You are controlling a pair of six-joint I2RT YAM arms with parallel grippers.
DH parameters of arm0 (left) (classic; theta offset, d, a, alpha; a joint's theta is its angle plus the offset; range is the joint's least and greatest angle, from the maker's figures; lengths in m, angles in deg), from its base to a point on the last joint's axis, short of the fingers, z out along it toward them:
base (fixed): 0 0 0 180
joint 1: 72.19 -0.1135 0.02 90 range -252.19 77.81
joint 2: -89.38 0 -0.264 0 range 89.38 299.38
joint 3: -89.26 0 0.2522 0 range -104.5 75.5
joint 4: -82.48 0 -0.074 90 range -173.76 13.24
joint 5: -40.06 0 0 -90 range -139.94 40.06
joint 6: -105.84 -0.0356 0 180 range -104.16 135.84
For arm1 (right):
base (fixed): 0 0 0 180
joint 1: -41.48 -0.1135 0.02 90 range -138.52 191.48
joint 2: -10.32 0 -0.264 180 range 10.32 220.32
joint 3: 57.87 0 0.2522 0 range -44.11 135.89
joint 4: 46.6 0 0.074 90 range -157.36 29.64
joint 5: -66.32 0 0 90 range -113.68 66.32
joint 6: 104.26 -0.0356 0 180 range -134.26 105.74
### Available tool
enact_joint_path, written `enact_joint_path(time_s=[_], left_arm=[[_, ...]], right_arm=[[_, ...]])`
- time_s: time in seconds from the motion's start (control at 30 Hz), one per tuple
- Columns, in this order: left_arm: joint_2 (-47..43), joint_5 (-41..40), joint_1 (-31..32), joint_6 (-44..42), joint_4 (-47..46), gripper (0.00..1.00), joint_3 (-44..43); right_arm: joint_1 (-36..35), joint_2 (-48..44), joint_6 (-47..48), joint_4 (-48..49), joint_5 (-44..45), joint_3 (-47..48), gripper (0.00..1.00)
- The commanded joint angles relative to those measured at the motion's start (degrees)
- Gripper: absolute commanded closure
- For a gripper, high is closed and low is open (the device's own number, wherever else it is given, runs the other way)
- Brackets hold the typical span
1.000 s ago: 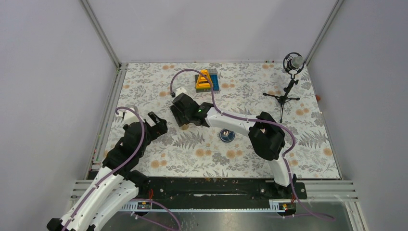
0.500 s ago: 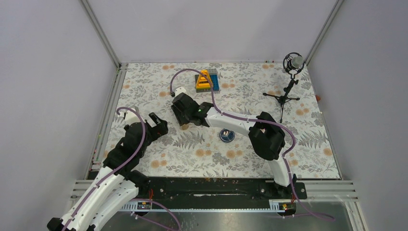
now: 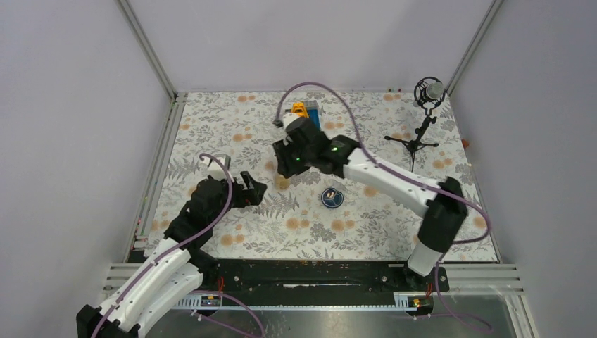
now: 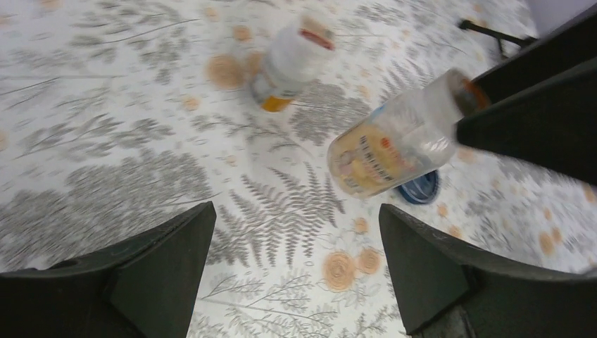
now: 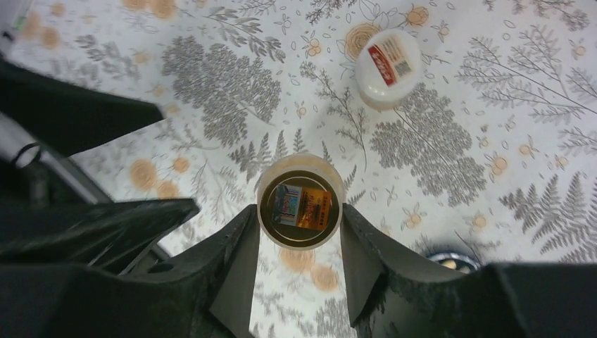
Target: Sort the pills into containers
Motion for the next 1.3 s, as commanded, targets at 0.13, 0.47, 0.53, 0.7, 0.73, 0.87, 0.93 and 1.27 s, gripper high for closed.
enact_joint_path(time_s=[0.13, 0.47, 0.53, 0.7, 0.73, 0.87, 0.93, 1.27], left_arm=[[6.09, 25.77, 1.82, -4.98, -28.92, 0.12, 2.84], [16.8, 42.92, 10.51, -8.28, -47.9, 0.13, 2.85], [17.99, 41.57, 11.08, -8.1, -49.21, 0.15, 2.88], [19.17, 40.21, 11.5, -7.58, -50.09, 0.27, 3.1], [19.31, 41.18, 11.59, -7.62, -50.41, 0.32, 3.06], [19.11, 44.47, 11.77, -8.52, -50.01, 0.44, 3.14], [18.45, 45.34, 11.9, -8.61, -50.34, 0.4, 3.36], [19.08, 50.41, 12.32, -10.7, -48.93, 1.0, 0.66]], right_arm=[[6.92, -17.29, -2.54, -6.26, -17.72, -8.02, 0.81], [7.66, -24.0, -3.0, -8.48, -23.53, -10.91, 0.81], [7.68, -25.13, -3.43, -8.22, -25.13, -11.89, 0.81], [7.86, -28.32, -5.19, -6.2, -29.53, -14.32, 0.81], [7.84, -28.58, -5.38, -6.14, -29.96, -14.52, 0.81], [7.92, -29.89, -5.87, -6.02, -29.97, -14.63, 0.81], [7.95, -30.29, -6.13, -5.95, -29.91, -14.16, 0.8], [8.0, -28.9, -12.52, 2.22, -26.6, -14.75, 0.34]])
